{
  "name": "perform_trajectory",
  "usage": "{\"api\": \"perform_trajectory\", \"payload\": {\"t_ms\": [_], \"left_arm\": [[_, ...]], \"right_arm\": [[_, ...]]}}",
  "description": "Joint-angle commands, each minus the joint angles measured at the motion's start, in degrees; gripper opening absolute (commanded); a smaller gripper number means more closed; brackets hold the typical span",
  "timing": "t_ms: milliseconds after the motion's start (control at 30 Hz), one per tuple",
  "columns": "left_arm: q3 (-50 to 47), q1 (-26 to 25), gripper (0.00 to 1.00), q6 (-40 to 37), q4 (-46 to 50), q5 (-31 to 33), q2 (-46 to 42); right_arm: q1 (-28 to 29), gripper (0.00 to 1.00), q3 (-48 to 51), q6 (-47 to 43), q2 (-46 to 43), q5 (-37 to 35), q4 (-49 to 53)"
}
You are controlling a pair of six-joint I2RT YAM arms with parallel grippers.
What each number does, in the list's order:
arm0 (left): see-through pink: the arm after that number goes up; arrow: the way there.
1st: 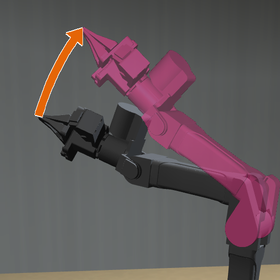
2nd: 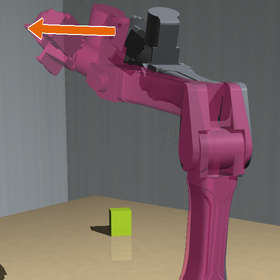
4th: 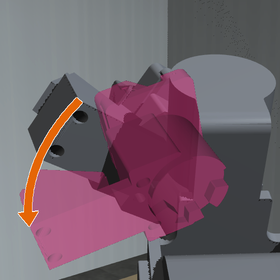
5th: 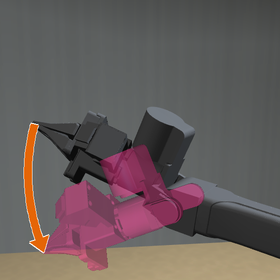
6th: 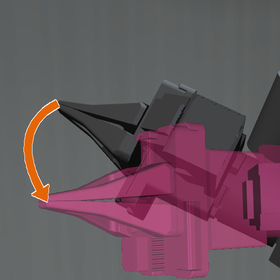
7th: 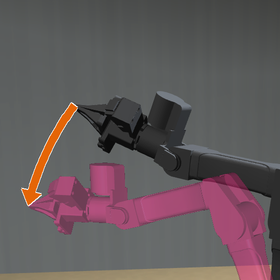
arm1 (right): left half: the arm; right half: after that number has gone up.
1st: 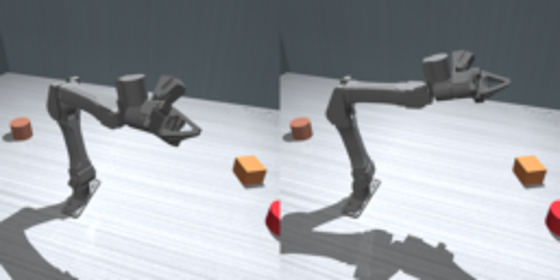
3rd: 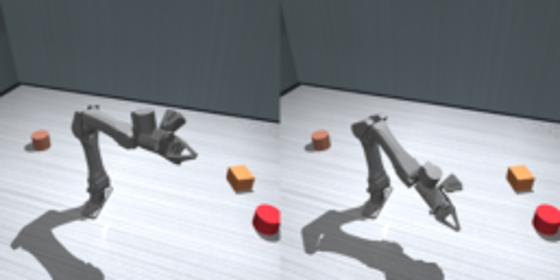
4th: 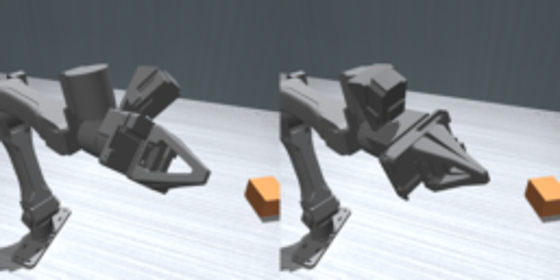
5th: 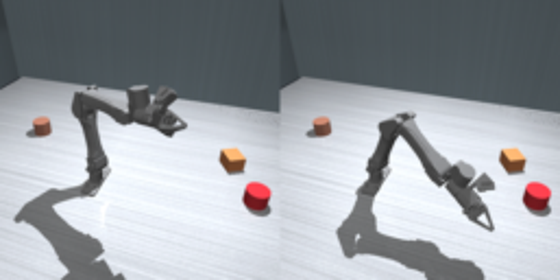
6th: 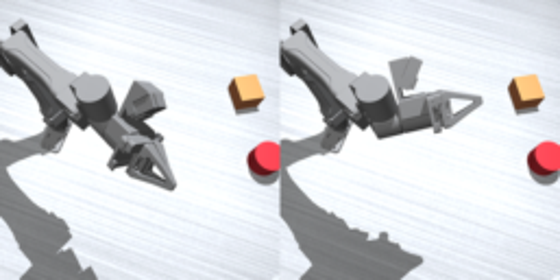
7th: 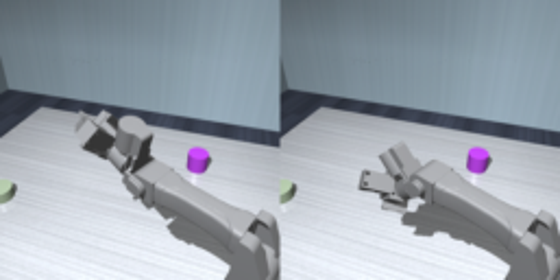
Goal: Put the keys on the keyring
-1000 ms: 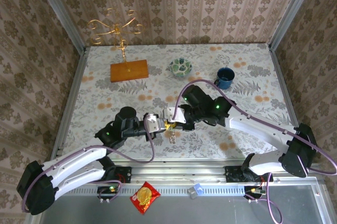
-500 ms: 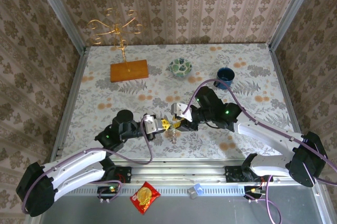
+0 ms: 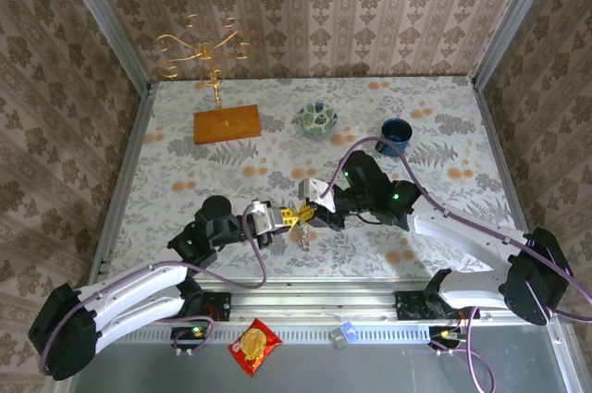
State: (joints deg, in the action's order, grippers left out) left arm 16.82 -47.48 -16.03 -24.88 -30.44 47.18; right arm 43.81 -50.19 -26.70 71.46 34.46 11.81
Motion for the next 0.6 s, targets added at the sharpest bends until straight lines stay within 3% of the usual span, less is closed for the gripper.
{"api": "perform_trajectory", "payload": {"t_ms": [0, 33, 100, 133, 333, 567], "left_arm": [[-0.4, 0.3, 0.0, 1.8, -5.5, -1.7, -0.5], [-0.4, 0.3, 0.01, 1.7, -5.2, -1.2, -0.6], [-0.1, 0.3, 0.26, 1.6, -3.4, 0.9, -1.0], [0.6, 0.3, 0.32, 0.6, -0.8, 1.8, -1.4], [6.6, 0.3, 0.31, -6.0, 16.1, 2.6, -2.3], [9.2, 0.3, 0.24, -7.3, 18.2, 1.7, -0.2]], "right_arm": [[-0.3, 0.04, -0.2, 0.2, 0.7, 3.1, -1.0], [-0.3, 0.0, -0.6, -0.3, 0.7, 3.0, -0.6], [-0.3, 0.0, -1.8, -1.5, 0.8, 1.9, 1.7], [-0.2, 0.0, -2.8, -2.5, 0.9, 1.1, 3.8], [0.5, 0.0, -8.1, -8.5, 2.3, -4.5, 14.2], [3.1, 0.0, -12.6, -12.7, 4.4, -8.8, 21.0]]}}
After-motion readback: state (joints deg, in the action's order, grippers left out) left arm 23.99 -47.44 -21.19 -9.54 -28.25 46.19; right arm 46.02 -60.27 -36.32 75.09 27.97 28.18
